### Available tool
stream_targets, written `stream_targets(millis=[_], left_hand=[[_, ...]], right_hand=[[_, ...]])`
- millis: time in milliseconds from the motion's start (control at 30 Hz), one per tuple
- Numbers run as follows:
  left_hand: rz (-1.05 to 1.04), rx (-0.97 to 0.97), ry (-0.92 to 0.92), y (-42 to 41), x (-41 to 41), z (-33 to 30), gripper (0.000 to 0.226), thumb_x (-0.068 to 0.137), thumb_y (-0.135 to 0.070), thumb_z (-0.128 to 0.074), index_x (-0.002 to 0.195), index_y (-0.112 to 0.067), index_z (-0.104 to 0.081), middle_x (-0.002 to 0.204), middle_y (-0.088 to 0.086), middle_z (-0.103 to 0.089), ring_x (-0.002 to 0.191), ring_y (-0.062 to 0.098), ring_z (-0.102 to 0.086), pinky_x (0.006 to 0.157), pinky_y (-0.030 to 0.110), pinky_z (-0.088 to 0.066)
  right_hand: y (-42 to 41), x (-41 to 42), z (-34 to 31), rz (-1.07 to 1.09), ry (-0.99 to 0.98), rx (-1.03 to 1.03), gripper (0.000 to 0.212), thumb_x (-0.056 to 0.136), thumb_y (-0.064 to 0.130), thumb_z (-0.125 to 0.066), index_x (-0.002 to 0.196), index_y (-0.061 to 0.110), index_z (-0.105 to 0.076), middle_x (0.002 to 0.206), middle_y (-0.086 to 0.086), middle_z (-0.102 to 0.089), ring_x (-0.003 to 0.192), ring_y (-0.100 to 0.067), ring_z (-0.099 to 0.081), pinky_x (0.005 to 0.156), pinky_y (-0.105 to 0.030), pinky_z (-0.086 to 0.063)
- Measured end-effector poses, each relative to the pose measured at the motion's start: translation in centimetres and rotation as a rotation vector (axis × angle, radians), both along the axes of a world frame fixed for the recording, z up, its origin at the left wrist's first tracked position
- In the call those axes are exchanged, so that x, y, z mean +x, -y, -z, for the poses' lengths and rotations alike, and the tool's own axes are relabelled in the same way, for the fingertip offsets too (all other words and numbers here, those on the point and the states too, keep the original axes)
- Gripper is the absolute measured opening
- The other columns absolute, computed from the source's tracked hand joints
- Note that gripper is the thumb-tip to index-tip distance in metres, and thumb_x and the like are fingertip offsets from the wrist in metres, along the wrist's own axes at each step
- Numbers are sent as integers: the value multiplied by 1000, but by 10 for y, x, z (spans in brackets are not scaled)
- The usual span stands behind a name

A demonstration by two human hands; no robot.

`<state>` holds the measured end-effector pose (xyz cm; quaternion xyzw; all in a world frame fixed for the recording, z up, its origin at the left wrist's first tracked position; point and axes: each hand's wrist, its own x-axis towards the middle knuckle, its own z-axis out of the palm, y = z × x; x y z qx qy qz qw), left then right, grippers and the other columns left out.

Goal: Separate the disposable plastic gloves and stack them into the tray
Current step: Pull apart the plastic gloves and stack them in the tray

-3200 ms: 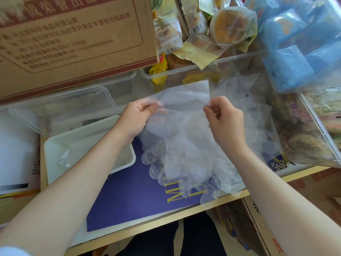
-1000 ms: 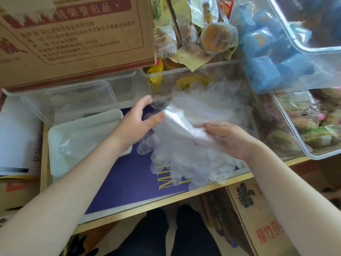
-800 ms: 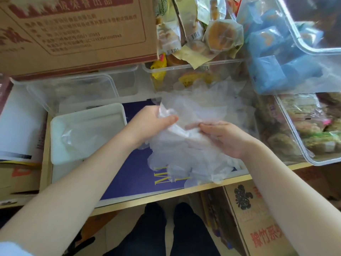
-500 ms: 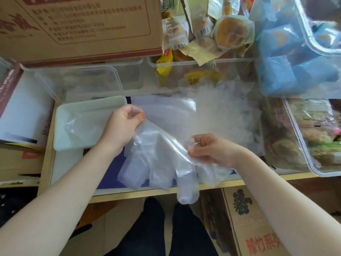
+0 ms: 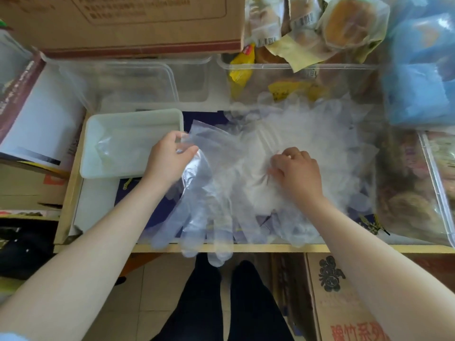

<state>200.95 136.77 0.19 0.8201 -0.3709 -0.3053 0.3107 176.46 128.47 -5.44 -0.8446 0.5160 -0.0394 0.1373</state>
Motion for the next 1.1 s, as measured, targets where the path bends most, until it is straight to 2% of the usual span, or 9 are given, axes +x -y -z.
stream_targets(millis=[100, 300, 467, 567, 700, 767, 867, 933, 1100], left_hand=[[-45, -43, -111, 2, -1, -1, 4, 88, -22, -63, 87, -20, -65, 89, -6, -66, 89, 15, -62, 80, 26, -46], [17, -169, -387, 4, -1, -17, 24, 85, -10, -65, 68, -24, -71, 67, -15, -70, 65, -2, -62, 66, 12, -48], [355, -212, -641, 1, -2, -36, 10, 73, -14, -75, 70, -23, -77, 90, -6, -73, 80, 7, -67, 67, 17, -51], [388, -120, -769, 11, -10, -40, 11, 73, -12, -73, 83, -18, -77, 113, -4, -69, 98, 15, -67, 75, 27, -55], [421, -162, -1097, 18, -30, -51, 38, 50, -39, -88, 78, -17, -76, 76, -1, -70, 70, 12, -66, 65, 22, -53], [424, -203, -1136, 17, -33, -54, 39, 49, -44, -87, 78, -20, -78, 79, -4, -73, 71, 9, -68, 66, 20, -54], [374, -151, -1070, 20, -35, -51, 29, 69, -31, -75, 96, -18, -75, 102, 2, -72, 86, 14, -69, 75, 26, -55], [278, -128, -848, 24, -37, -48, 18, 79, -20, -65, 96, -18, -73, 95, 2, -74, 83, 14, -69, 73, 28, -55], [427, -184, -555, 29, -27, -46, 16, 86, -16, -63, 84, -24, -77, 85, -5, -74, 81, 8, -67, 74, 24, -53]], right_hand=[[-1, 1, 4, 27, 23, 16, 14, 88, 16, -57, 88, 3, -63, 91, -15, -58, 83, -36, -52, 65, -34, -28], [11, -4, -15, 170, 277, 20, 12, 92, 13, -53, 89, 2, -59, 90, -13, -59, 85, -32, -51, 70, -37, -35], [26, -2, -66, 417, 796, 237, 18, 97, 16, -45, 80, 19, -47, 71, 7, -48, 64, -7, -41, 65, -27, -32], [23, 7, -90, 420, 1022, 359, 21, 99, 12, -41, 79, 20, -43, 57, 13, -58, 52, -3, -46, 55, -19, -38], [8, 20, -87, 420, 974, 238, 24, 97, 9, -45, 80, 25, -42, 63, 13, -60, 59, -10, -56, 61, -24, -42], [-3, 24, -79, 445, 891, 132, 24, 96, 11, -47, 79, 27, -41, 70, 12, -57, 65, -14, -57, 62, -26, -42], [-15, 29, -70, 459, 796, 73, 13, 93, 10, -52, 85, 19, -46, 76, 5, -58, 68, -14, -55, 62, -24, -40], [-20, 30, -68, 388, 826, 125, 13, 90, 8, -56, 84, 18, -51, 83, 5, -58, 75, -11, -55, 67, -17, -41], [-9, 24, -74, 382, 1046, 583, 6, 89, 30, -58, 87, 27, -54, 133, 3, -49, 113, 1, -47, 100, -26, -31]])
